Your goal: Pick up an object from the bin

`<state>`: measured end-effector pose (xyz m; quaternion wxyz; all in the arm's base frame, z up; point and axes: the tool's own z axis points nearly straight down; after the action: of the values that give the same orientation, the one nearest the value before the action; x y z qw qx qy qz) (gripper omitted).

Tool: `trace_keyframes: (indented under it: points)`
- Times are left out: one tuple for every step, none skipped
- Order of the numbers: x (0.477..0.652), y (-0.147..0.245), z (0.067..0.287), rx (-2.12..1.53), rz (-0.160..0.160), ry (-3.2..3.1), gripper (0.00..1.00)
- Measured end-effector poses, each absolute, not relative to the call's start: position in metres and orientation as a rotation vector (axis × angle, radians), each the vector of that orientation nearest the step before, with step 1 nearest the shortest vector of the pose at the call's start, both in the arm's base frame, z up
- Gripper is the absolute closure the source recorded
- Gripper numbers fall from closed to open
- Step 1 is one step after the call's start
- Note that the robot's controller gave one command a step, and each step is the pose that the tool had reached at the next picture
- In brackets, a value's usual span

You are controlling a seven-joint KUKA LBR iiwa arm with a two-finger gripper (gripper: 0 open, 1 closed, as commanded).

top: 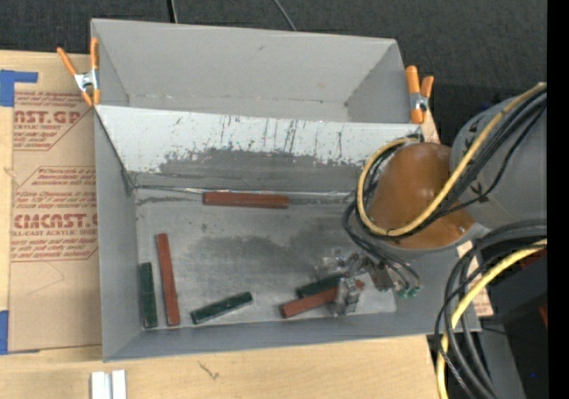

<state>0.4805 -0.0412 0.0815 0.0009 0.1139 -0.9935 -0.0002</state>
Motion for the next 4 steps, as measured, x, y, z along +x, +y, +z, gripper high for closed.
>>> trace_keyframes:
  points:
    - [0.480, -0.041, 0.091, 0.358, -0.002, -3.115, 1.00]
    - [0.479, -0.040, 0.111, 0.358, -0.003, -3.115, 1.00]
    - [0.481, -0.040, 0.123, 0.359, 0.000, -3.123, 1.00]
    - [0.480, -0.040, 0.130, 0.359, -0.001, -3.120, 1.00]
